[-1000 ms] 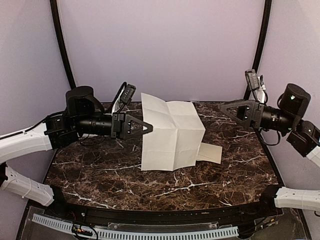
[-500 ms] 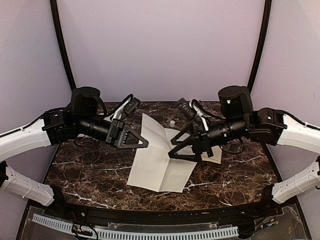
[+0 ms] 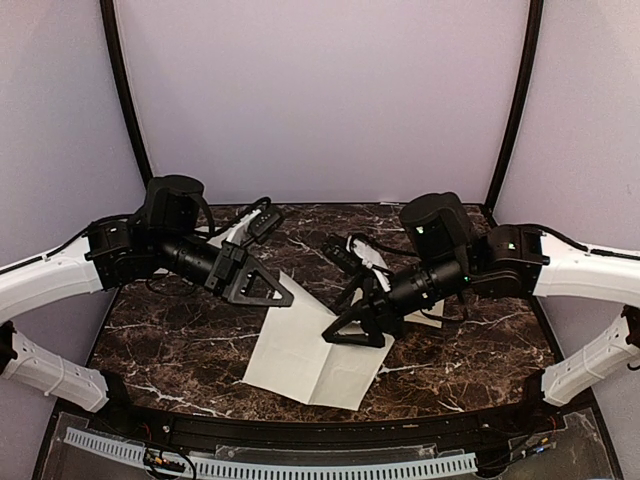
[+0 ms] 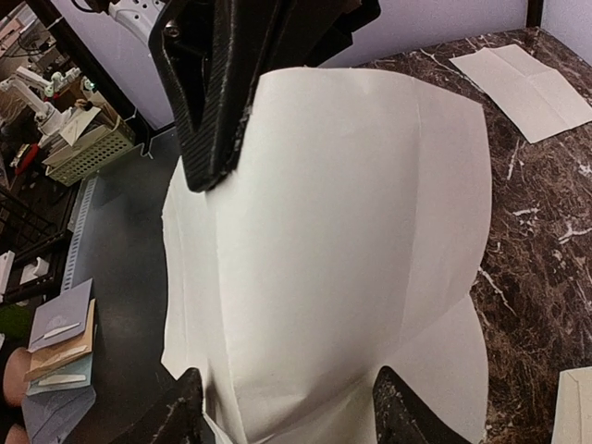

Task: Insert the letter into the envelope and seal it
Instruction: Fold the letter.

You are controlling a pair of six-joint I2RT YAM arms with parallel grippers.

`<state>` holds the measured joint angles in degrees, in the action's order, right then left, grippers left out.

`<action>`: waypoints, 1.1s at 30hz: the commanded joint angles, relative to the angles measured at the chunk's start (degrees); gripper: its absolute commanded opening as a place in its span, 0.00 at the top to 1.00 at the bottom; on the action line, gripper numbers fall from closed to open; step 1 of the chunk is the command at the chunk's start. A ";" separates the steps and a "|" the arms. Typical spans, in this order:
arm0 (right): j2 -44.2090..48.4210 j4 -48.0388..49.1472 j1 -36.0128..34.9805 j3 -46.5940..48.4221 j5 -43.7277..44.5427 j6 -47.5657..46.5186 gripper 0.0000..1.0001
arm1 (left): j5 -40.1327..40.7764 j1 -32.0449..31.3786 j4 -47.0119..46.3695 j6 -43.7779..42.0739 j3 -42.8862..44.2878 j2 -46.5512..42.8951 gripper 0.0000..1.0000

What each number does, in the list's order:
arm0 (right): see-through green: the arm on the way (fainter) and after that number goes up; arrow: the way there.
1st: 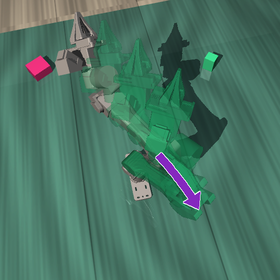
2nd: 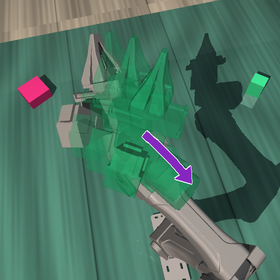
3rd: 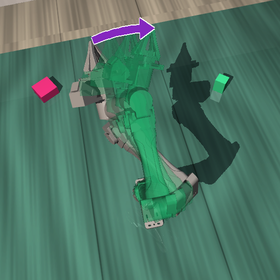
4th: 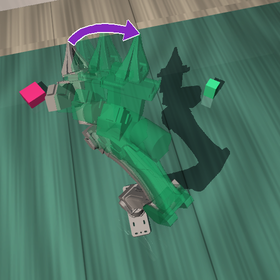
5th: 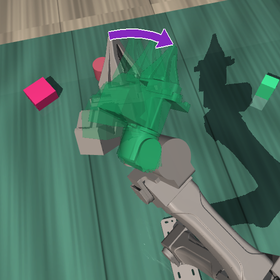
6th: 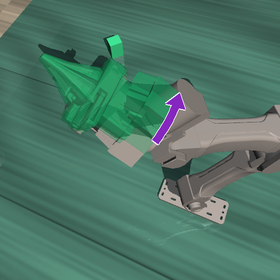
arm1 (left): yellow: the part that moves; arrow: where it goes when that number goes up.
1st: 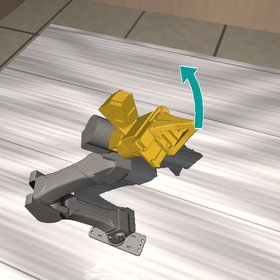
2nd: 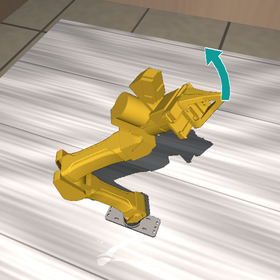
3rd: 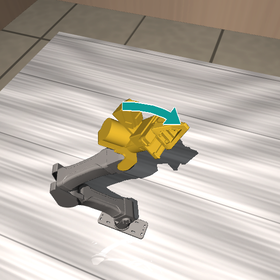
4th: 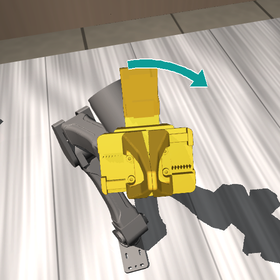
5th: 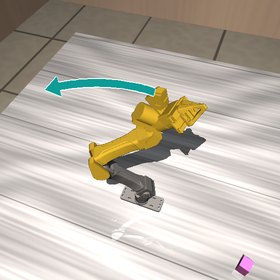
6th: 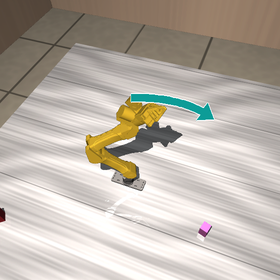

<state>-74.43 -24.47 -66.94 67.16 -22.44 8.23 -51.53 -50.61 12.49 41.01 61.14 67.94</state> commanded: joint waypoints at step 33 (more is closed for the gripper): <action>7.03 20.54 1.43 -12.15 -1.80 19.48 1.00 | 3.21 1.28 0.76 -4.97 -1.35 -3.78 0.33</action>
<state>-69.19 -12.23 -67.02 57.34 -21.74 21.71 -48.95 -49.65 13.50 38.57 61.39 66.65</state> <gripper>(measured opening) 0.003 0.657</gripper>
